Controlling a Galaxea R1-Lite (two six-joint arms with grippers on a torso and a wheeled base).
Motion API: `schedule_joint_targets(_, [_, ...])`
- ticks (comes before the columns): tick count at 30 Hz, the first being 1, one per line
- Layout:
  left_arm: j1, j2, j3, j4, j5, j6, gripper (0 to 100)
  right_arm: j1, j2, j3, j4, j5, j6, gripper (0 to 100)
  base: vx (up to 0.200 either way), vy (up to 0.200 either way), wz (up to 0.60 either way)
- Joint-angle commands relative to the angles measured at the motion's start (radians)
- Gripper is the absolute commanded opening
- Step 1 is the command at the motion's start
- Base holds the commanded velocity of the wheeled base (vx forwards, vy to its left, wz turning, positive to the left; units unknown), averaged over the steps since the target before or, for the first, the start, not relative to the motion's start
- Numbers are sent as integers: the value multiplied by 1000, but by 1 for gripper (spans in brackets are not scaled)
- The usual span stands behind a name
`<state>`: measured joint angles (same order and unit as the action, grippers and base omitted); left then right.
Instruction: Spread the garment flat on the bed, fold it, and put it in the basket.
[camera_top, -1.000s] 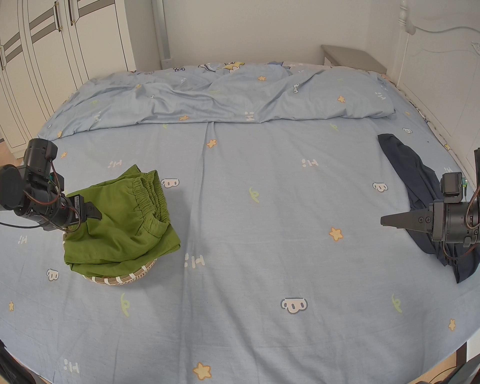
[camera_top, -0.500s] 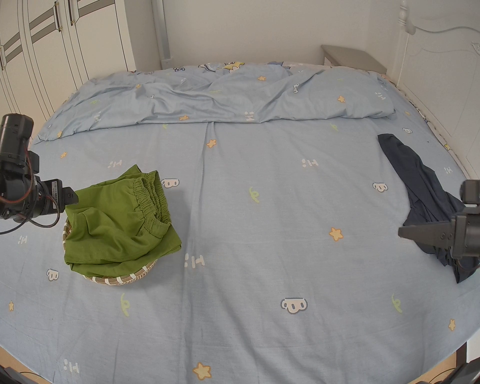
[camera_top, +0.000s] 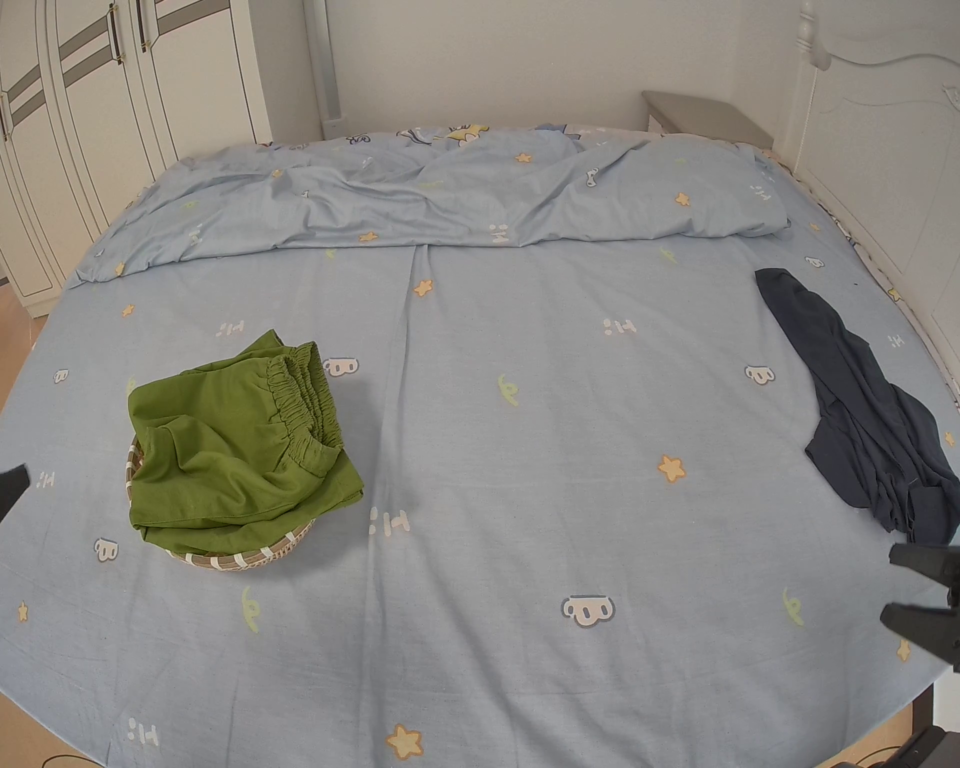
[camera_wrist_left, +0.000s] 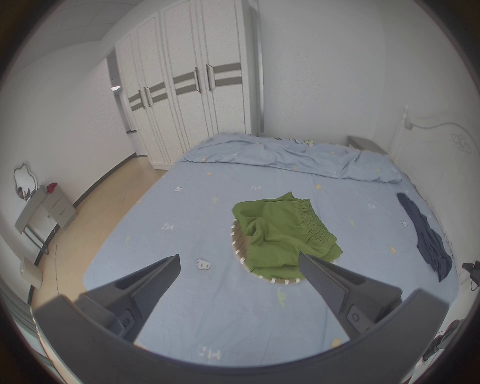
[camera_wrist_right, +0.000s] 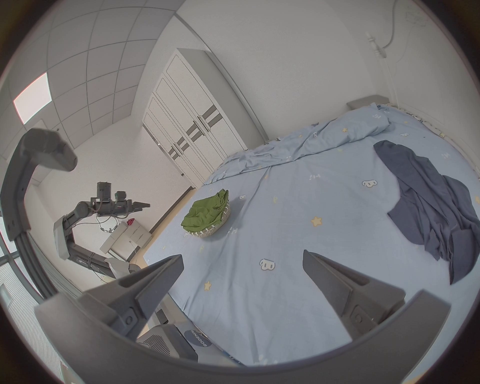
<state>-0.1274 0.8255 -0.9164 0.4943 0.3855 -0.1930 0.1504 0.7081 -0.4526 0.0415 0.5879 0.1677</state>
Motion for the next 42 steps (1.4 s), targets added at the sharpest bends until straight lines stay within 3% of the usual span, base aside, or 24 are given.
schedule_joint_targets(1, [137,-490,192,135,12,-6,100,-34,-354,184,54,0,26,100,0,0,0])
schedule_joint_targets(4, [187,-609,286,141,1,0,100,-28,-478,203,143,0,39,100,0,0,0])
schedule_joint_targets(10, [160,-726,413,133,-2,3,100,-28,-604,203,271,-2,39,100,0,0,0])
schedule_joint_targets(15, [157,-772,481,122,-4,6,100,-31,-607,212,279,-37,42,100,0,0,0])
schedule_joint_targets(19, [129,-804,610,15,-102,27,100,-23,-608,232,279,-57,44,100,0,0,0])
schedule_joint_targets(22, [129,-812,700,-72,-131,37,100,-20,-608,261,270,-60,44,100,0,0,0])
schedule_joint_targets(25, [127,-812,771,-243,-177,49,100,-22,-608,301,230,-131,35,100,0,0,0])
schedule_joint_targets(30, [129,-813,800,-306,-332,102,100,-20,-607,348,129,-358,24,100,0,0,0])
schedule_joint_targets(33, [129,-813,818,-327,-333,170,100,-20,-607,393,40,-494,-25,100,0,0,0])
schedule_joint_targets(34, [129,-813,820,-332,-330,175,100,-19,-607,396,32,-507,-34,100,0,0,0])
schedule_joint_targets(35, [131,-813,844,-373,-320,187,100,-20,-607,422,-20,-577,-91,100,0,0,0])
schedule_joint_targets(37, [131,-813,904,-487,-309,185,100,-25,-607,423,-25,-603,-157,100,0,0,0])
schedule_joint_targets(42, [127,-812,916,-496,-343,193,100,-37,-607,423,-23,-600,-151,100,0,0,0])
